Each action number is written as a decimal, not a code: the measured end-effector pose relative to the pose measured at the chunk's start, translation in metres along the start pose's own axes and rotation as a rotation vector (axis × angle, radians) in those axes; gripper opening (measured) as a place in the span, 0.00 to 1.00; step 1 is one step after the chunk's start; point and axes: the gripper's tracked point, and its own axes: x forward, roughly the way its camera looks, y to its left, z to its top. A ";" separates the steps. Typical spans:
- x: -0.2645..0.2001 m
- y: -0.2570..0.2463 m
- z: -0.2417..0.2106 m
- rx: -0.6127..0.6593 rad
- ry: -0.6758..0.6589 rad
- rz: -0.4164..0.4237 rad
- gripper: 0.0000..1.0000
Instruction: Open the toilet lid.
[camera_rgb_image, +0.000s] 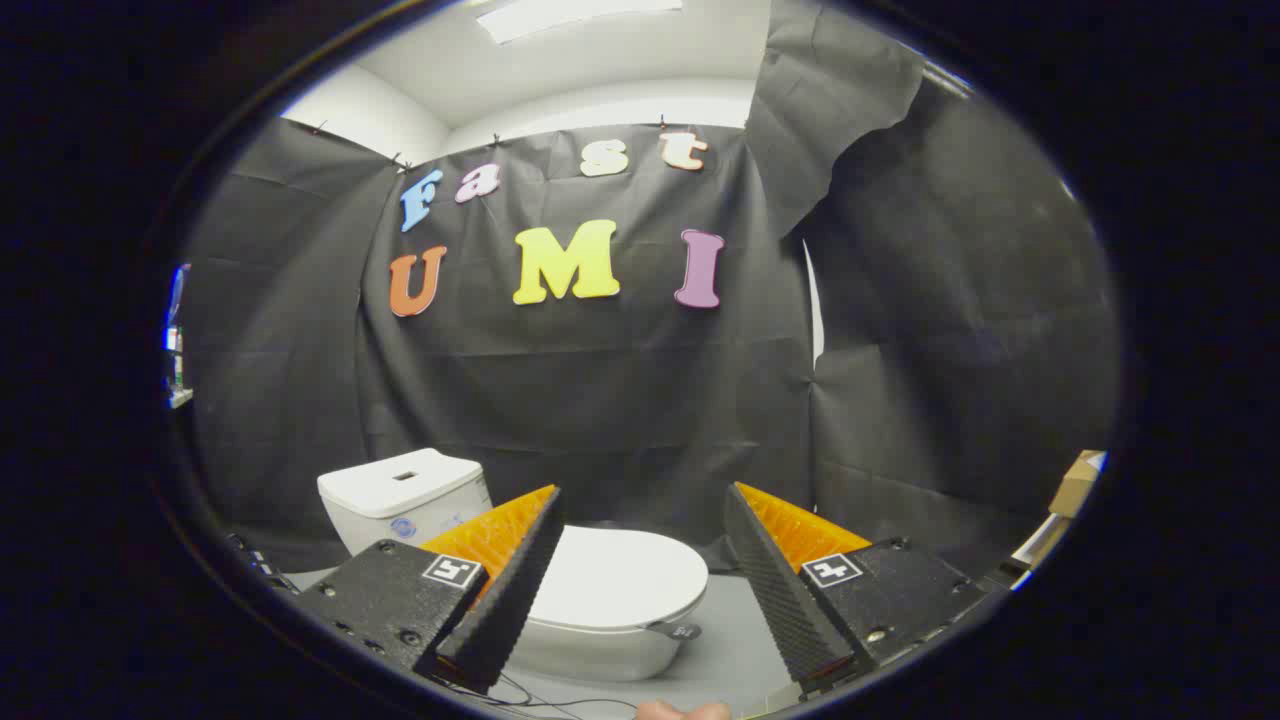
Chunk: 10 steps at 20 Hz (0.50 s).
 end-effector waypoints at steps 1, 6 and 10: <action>0.000 0.000 0.001 0.004 0.001 -0.001 1.00; -0.001 -0.006 0.006 0.008 -0.014 -0.007 1.00; -0.001 -0.009 0.008 0.002 -0.021 -0.013 1.00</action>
